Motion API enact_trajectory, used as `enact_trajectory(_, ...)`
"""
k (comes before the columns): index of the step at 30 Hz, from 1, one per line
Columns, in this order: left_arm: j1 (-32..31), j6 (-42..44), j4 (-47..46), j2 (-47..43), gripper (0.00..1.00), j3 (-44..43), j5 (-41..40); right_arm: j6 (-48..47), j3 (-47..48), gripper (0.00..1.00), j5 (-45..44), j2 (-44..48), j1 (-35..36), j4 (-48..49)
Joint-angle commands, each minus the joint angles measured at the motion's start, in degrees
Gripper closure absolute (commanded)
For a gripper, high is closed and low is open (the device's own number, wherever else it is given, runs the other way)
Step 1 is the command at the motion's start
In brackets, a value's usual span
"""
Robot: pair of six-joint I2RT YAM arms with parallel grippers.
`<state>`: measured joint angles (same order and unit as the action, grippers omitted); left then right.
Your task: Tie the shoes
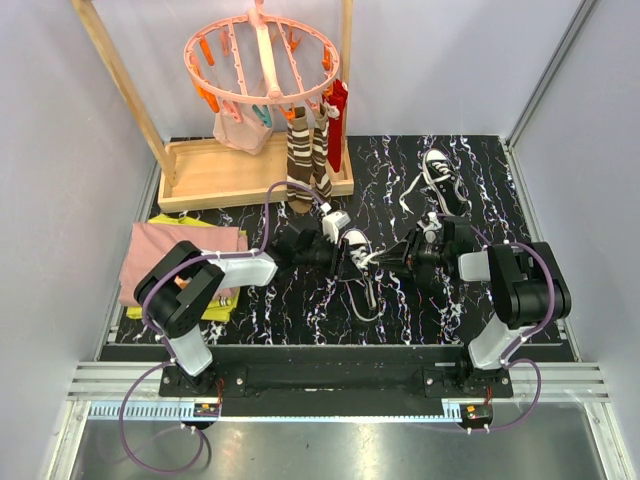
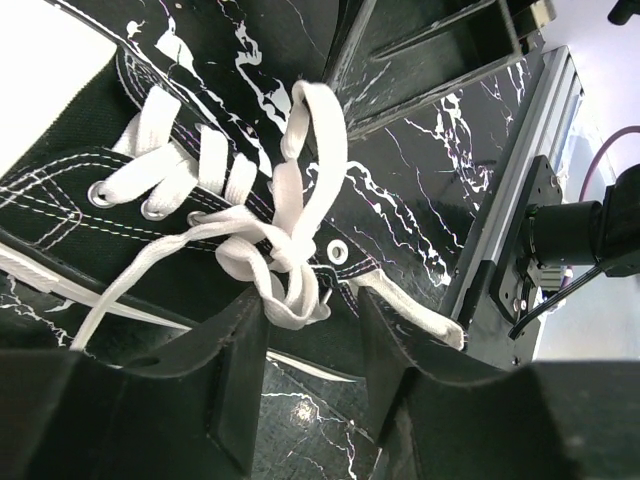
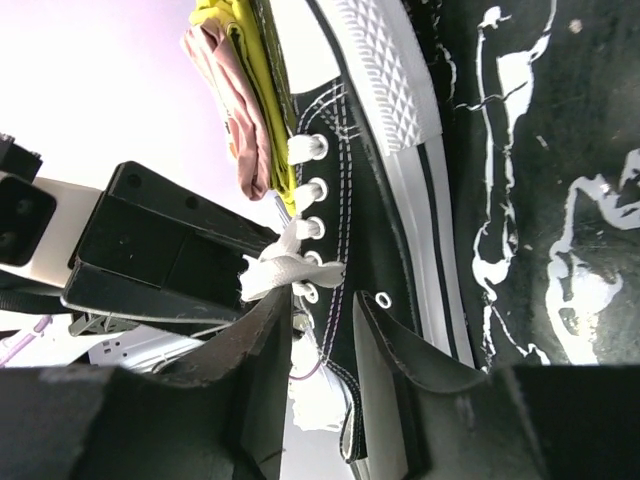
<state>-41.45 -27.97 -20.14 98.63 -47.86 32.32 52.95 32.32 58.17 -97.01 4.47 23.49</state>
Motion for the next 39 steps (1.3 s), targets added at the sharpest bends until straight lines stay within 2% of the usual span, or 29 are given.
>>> enact_trajectory(1, 0.06, -0.07, -2.27, -0.19, 0.6, 0.48, -0.85, -0.3, -0.85, 0.59, 0.98, 3.14, 0.45, -0.81)
enact_trajectory(5, 0.06, -0.42, -2.8, -0.28, 0.72, 0.39, -0.94, -0.74, -0.85, 0.57, 0.36, 3.76, 0.36, -2.21)
enact_trajectory(6, -0.03, -0.51, -2.89, -0.19, 0.79, 0.39, -0.94, -0.74, -0.85, 0.57, 0.71, 3.67, 0.45, -2.3)
enact_trajectory(9, -0.03, -0.6, -2.8, -0.19, 0.9, 0.31, -1.03, -0.83, -1.37, 0.53, 1.07, 4.81, 0.37, -3.44)
enact_trajectory(12, -0.03, -0.86, -3.15, -0.02, 0.94, 0.31, -0.94, -1.35, -1.91, 0.55, -0.16, 5.52, 0.45, -5.2)
enact_trajectory(15, -0.03, -1.21, -3.68, 0.25, 0.99, 0.31, -0.85, -1.36, -1.2, 0.61, -0.6, 3.59, 0.45, -5.12)
enact_trajectory(18, 0.05, -1.39, -3.77, 0.25, 1.0, 0.22, -0.94, -0.48, -0.94, 0.68, -0.17, 2.44, 0.54, -3.72)
enact_trajectory(19, -0.03, -1.3, -3.77, 0.25, 1.0, 0.31, -1.03, -0.3, -1.11, 0.72, 0.18, 2.62, 0.63, -3.36)
enact_trajectory(20, 0.05, -1.48, -3.68, 0.25, 1.0, 0.31, -1.03, -0.3, -1.64, 0.84, 0.45, 3.4, 0.63, -2.84)
enact_trajectory(22, 0.14, -1.48, -3.68, 0.25, 1.0, 0.39, -1.03, -0.65, -2.17, 0.9, 1.24, 4.81, 0.45, -3.27)
enact_trajectory(28, 0.14, -1.3, -3.76, 0.16, 1.0, 0.4, -1.03, -3.64, -3.22, 0.88, 0.28, 11.4, -1.57, -9.68)
enact_trajectory(30, 0.23, -1.39, -3.94, 0.25, 1.0, 0.39, -0.94, -4.69, -2.61, 0.77, 0.01, 10.53, -1.31, -11.18)
enact_trajectory(37, 0.14, -1.92, -4.91, 0.6, 1.0, 0.57, -1.29, -0.3, -1.82, 0.77, -0.34, 4.73, 1.23, -4.07)
enact_trajectory(39, 0.14, -1.92, -4.99, 0.69, 1.0, 0.75, -1.38, 1.1, -1.38, 0.73, -1.74, 4.64, 1.94, -2.84)
